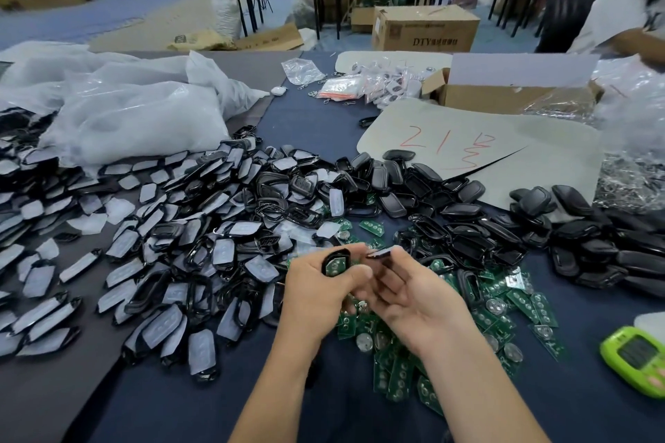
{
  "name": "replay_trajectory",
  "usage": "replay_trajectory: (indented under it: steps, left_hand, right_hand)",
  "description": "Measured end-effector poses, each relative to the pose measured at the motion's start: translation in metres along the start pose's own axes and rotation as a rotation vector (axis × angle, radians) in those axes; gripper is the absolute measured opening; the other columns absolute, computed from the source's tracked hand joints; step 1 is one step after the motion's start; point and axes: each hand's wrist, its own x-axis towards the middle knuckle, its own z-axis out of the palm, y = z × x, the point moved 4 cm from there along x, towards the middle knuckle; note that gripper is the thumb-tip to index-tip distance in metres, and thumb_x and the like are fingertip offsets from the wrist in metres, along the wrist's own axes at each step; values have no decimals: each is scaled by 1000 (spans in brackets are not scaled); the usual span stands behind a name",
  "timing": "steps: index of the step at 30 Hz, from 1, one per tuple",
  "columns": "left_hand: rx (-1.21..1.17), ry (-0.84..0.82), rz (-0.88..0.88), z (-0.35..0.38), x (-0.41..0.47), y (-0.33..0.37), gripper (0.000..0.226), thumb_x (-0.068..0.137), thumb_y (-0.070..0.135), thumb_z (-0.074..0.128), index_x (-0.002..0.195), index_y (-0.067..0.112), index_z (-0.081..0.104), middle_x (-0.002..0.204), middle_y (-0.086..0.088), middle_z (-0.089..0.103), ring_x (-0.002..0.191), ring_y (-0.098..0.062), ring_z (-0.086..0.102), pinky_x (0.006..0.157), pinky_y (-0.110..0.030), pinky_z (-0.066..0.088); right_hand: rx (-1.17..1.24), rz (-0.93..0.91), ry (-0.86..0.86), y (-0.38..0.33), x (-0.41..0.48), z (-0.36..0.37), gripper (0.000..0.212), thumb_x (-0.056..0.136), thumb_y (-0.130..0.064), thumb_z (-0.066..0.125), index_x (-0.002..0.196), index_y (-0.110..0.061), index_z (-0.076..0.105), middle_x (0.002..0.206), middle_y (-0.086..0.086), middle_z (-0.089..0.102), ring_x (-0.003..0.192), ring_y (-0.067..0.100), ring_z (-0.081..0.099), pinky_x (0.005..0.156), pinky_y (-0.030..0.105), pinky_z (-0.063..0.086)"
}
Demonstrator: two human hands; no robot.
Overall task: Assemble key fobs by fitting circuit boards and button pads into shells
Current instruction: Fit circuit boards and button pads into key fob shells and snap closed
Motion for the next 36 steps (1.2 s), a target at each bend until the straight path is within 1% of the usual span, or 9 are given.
replay_trajectory:
  steps: [3, 5, 8, 11, 16, 21, 25, 31, 36]
  left_hand:
    - [-214, 88, -114, -4, 1, -5, 17, 91, 9, 77, 105, 19, 78, 91, -10, 81, 45, -13, 59, 36, -20, 39]
    - [-255, 142, -189, -7, 2, -9, 18, 93, 24, 76, 110, 18, 75, 79, -5, 78, 39, -11, 51, 34, -19, 33]
    - [-233, 176, -277, -11, 3, -11, 19, 99, 34, 70, 105, 16, 75, 66, 1, 66, 38, -11, 42, 35, -18, 29]
    - [-323, 156, -323, -13, 3, -11, 20, 101, 28, 63, 108, 14, 75, 71, -2, 68, 42, -12, 44, 37, -18, 32]
    - [-414, 55, -289, -16, 3, -6, 33, 106, 3, 40, 123, 9, 67, 82, -10, 73, 55, -18, 58, 47, -24, 42]
    - [-356, -116, -251, -16, 2, 4, 33, 107, -1, 42, 123, 10, 68, 106, -13, 77, 84, -24, 76, 63, -27, 60]
    - [-329, -166, -229, -13, 0, 9, 33, 107, -1, 47, 127, 14, 69, 119, -10, 77, 104, -24, 77, 71, -31, 63]
    - [-329, -178, -206, -16, -2, 14, 38, 107, -1, 46, 128, 20, 70, 121, -12, 76, 110, -26, 75, 72, -34, 64]
    - [-429, -148, -242, -15, -2, 13, 36, 106, -3, 45, 124, 12, 73, 119, -16, 76, 103, -27, 77, 68, -34, 64]
  right_hand:
    - [45, -10, -77, -9, -1, -4, 33, 95, -25, 64, 115, 2, 69, 110, 24, 76, 95, 31, 78, 77, 40, 63]
    - [70, -16, -130, -12, -2, -5, 36, 86, -25, 66, 109, 2, 70, 113, 26, 74, 98, 34, 77, 77, 40, 65]
    - [93, -19, -159, -12, -4, -8, 40, 80, -24, 65, 109, 4, 69, 115, 27, 73, 94, 33, 78, 74, 39, 65]
    - [85, -16, -163, -8, -3, -12, 37, 81, -24, 65, 106, 2, 69, 113, 27, 74, 91, 31, 78, 70, 37, 65]
    - [41, -22, -175, -2, 1, -14, 37, 79, -26, 67, 103, 1, 70, 107, 26, 75, 84, 29, 78, 67, 35, 65]
    - [-60, -29, -188, 4, 5, -18, 52, 80, -31, 67, 120, 2, 67, 113, 22, 75, 88, 25, 77, 71, 33, 63]
    - [-51, -46, -191, 5, 8, -21, 52, 81, -30, 66, 123, 1, 67, 108, 18, 77, 91, 26, 77, 71, 34, 64]
    - [-76, -88, -198, 6, 7, -24, 40, 80, -28, 69, 110, -1, 73, 93, 15, 77, 84, 26, 77, 70, 35, 64]
    - [-132, -127, -222, 7, 6, -22, 31, 83, -28, 68, 100, -6, 82, 105, 19, 77, 89, 26, 76, 77, 36, 64]
